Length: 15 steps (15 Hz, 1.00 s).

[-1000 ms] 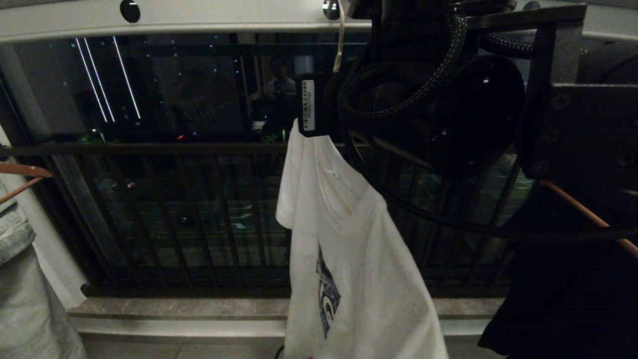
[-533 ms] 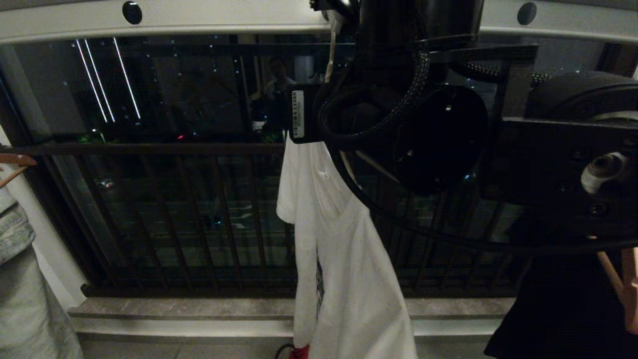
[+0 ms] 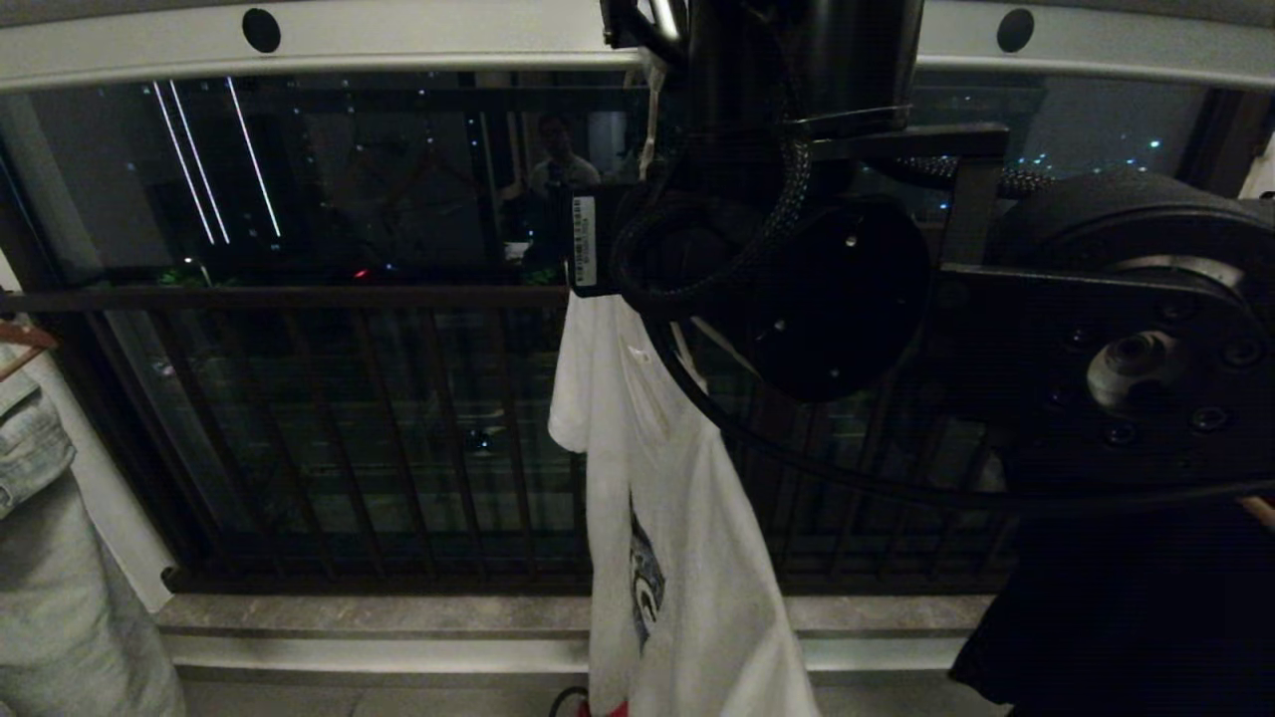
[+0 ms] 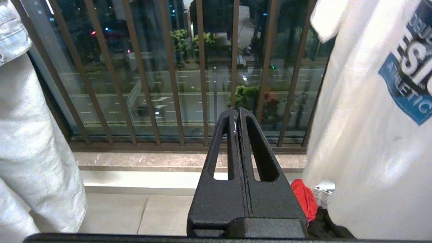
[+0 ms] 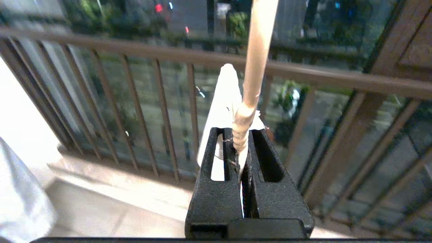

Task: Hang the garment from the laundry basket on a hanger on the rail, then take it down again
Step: Take the clothes off the clothes rack

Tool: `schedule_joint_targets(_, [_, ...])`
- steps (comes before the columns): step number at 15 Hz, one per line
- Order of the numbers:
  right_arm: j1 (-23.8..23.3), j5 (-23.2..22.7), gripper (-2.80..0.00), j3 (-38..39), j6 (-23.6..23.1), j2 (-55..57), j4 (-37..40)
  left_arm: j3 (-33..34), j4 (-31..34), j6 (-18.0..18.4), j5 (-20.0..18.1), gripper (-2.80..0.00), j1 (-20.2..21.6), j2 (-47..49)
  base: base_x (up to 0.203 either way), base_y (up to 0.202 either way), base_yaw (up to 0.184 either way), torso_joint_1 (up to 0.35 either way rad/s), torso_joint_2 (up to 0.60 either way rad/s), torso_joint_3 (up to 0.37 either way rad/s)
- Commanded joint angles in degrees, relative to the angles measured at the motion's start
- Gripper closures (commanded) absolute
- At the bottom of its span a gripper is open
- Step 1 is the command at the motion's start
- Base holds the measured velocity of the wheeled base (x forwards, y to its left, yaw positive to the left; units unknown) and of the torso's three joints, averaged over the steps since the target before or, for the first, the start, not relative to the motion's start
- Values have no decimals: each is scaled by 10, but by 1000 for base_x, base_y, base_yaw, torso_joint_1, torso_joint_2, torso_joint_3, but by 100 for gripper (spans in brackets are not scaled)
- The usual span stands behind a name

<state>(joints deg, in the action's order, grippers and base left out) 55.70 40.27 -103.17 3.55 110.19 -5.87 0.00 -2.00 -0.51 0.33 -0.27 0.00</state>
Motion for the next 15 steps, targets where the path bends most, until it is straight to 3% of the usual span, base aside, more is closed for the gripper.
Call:
schedule_joint_targets(1, [-1, 4, 0, 0, -15, -1, -18, 5, 0, 0, 0, 0, 0, 1, 0, 0, 0, 0, 0, 0])
schedule_joint_targets(5, [0, 11, 0, 1, -61, -9, -63, 5, 0, 0, 0, 0, 0, 1, 0, 0, 0, 0, 0, 0])
schedule_joint_targets(12, [11, 16, 0, 11, -66, -50, -61, 4, 0, 0, 0, 0, 0, 1, 0, 0, 0, 0, 0, 0])
schedule_joint_targets(15, [15, 9, 0, 67, -69, -88, -47, 5, 0, 0, 0, 0, 0, 1, 0, 0, 0, 0, 0, 0])
